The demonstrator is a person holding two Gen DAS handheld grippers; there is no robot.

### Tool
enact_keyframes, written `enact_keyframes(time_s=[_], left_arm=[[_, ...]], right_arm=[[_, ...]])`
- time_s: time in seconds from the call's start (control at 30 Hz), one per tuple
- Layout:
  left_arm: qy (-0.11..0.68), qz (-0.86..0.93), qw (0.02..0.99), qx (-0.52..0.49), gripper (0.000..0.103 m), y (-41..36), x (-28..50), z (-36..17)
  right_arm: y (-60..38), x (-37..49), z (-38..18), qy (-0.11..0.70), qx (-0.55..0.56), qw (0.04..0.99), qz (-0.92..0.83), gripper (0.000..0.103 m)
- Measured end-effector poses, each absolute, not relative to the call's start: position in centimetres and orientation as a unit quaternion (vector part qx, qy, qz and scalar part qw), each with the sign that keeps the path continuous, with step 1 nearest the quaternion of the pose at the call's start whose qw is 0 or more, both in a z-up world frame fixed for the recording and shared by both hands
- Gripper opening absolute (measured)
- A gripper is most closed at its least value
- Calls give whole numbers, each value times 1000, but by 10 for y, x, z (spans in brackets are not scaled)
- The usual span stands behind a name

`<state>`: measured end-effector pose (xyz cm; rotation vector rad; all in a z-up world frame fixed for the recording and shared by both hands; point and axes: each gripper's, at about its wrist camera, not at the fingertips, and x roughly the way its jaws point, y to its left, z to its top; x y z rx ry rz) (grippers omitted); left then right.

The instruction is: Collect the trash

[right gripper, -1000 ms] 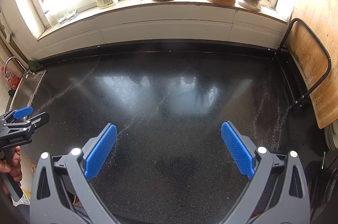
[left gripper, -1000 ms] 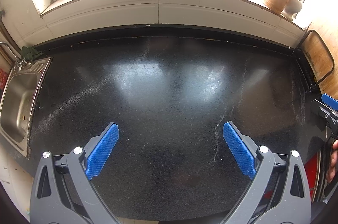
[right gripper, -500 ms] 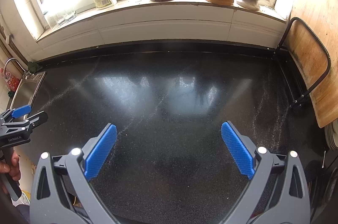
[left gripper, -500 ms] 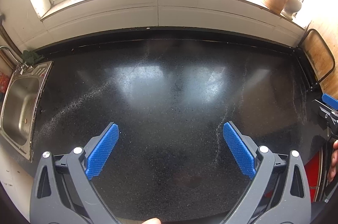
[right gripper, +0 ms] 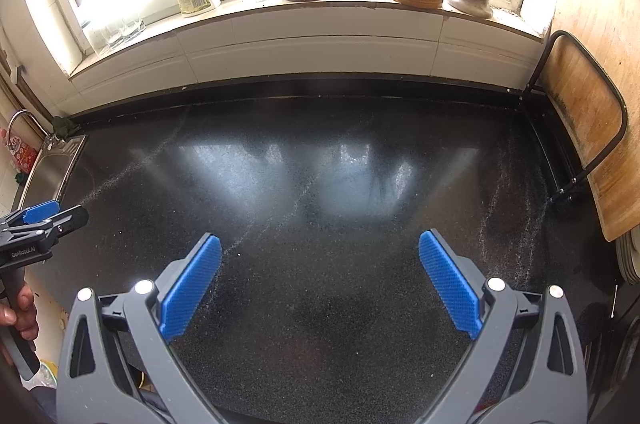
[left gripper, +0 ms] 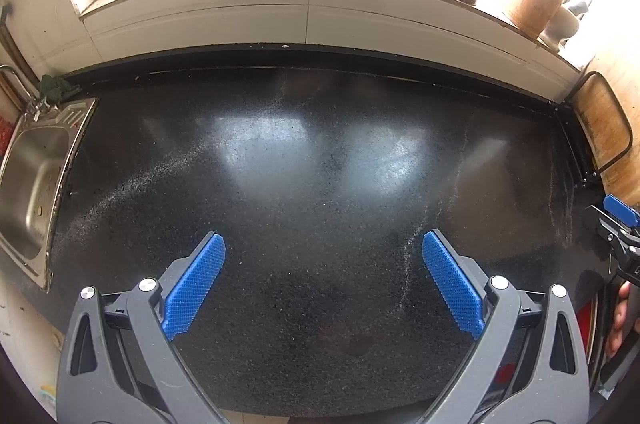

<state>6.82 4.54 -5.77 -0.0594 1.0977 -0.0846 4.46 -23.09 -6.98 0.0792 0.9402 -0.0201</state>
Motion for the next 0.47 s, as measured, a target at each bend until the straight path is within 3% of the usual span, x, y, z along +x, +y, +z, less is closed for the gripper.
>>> enact_keyframes(time_s=[0.47], left_arm=[[516,-37,856,0,96,46,73,-60]], right_arm=[[-234,51,-78,459,42,887,-7,96]])
